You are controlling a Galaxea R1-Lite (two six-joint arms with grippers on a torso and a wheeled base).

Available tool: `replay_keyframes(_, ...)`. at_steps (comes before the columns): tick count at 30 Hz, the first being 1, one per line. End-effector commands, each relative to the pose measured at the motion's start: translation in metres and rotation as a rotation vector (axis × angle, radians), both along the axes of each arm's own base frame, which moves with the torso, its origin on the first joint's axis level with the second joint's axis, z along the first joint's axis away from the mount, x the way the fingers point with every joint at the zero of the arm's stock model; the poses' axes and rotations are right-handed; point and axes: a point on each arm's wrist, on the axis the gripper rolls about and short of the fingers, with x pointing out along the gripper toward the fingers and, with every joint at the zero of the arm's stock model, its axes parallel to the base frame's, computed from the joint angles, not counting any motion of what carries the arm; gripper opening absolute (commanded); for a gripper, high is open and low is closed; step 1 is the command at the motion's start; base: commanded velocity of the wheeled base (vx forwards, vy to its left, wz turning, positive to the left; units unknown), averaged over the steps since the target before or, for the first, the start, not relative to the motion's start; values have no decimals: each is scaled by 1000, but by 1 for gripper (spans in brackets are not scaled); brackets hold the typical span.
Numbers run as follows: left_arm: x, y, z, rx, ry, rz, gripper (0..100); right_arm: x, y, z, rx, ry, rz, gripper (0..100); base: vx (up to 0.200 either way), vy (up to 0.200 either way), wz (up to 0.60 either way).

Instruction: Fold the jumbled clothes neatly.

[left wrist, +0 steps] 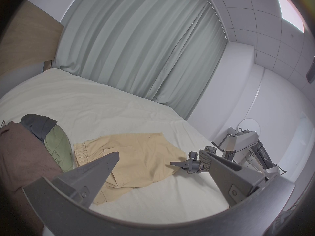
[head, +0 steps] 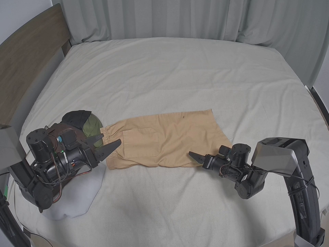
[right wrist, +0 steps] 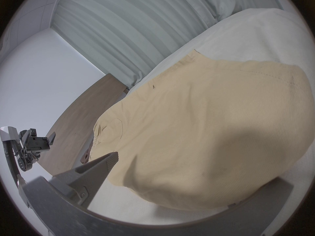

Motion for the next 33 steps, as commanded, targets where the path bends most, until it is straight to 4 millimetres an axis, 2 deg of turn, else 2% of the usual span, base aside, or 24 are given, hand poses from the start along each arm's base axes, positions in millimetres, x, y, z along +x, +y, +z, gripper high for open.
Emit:
replay_keyframes(1,1,0,-1,0,4,1,100,0,1,-3,-1,8,3,100,0,0,0)
replay_keyframes(31,4,1,-4,0,9,4,100,10,5,-1,59,56,-81,100,0,0,0)
replay_keyframes(32,4,1,-4,0,9,4,100,10,5,0,59,54,-82,0,0,0,0)
replay_keyframes(33,4,1,-4,-2,12,5,100,10,5,0,59,54,-84,0,0,0,0)
